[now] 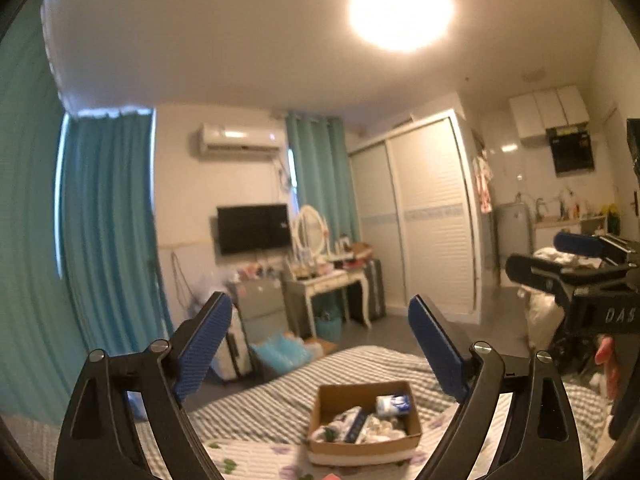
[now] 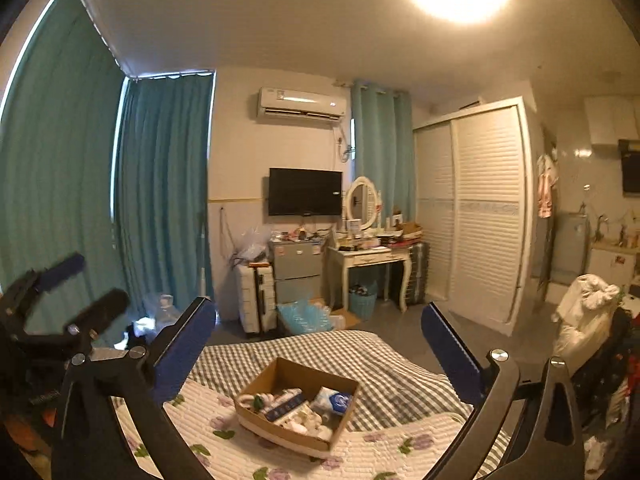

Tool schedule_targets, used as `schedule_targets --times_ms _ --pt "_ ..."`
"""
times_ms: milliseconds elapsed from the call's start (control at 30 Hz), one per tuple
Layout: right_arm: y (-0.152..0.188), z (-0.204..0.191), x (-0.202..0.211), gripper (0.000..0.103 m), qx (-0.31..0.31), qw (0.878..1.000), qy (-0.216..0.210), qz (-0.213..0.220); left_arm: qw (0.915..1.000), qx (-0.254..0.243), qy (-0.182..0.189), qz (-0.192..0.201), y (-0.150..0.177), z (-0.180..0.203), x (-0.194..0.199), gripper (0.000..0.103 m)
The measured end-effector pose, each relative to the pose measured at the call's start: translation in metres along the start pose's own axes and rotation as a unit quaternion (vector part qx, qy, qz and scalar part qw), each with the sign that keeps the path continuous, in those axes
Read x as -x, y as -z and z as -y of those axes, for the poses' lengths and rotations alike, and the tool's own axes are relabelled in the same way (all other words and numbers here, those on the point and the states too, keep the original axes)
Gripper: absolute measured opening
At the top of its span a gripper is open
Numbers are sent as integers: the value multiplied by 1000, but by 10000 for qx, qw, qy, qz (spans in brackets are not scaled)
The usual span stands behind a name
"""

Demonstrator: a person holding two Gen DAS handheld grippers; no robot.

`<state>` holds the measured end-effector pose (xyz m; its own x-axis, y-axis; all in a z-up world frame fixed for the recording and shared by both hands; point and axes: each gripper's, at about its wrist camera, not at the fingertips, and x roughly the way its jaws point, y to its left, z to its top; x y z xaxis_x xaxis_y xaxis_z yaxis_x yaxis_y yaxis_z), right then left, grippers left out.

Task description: Organize soft objects

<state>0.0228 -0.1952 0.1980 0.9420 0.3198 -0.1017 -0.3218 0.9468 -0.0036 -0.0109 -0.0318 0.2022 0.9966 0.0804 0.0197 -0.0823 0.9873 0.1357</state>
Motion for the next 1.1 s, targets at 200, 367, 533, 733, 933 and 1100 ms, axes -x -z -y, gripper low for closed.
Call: schedule_targets --times_ms 200,367,533,733,933,1100 --pt "47 -9 11 103 -206 9996 -111 152 9996 197 23 205 40 -10 3 91" --pt "111 -12 -23 103 -316 9994 135 91 9987 379 -63 -320 99 -20 -35 91" --pt "173 -19 -72 103 -318 9985 232 -388 9906 743 190 -1134 159 -27 -77 91" --pt "208 -25 -98 103 -274 9968 243 -705 9870 728 250 -1414 181 -12 -82 91" --pt "218 -21 -99 103 -404 9957 228 -807 9871 669 252 -1433 181 -5 -76 91" --pt "215 -20 -96 103 -487 9953 266 -795 9871 650 237 -1441 186 -6 -74 91"
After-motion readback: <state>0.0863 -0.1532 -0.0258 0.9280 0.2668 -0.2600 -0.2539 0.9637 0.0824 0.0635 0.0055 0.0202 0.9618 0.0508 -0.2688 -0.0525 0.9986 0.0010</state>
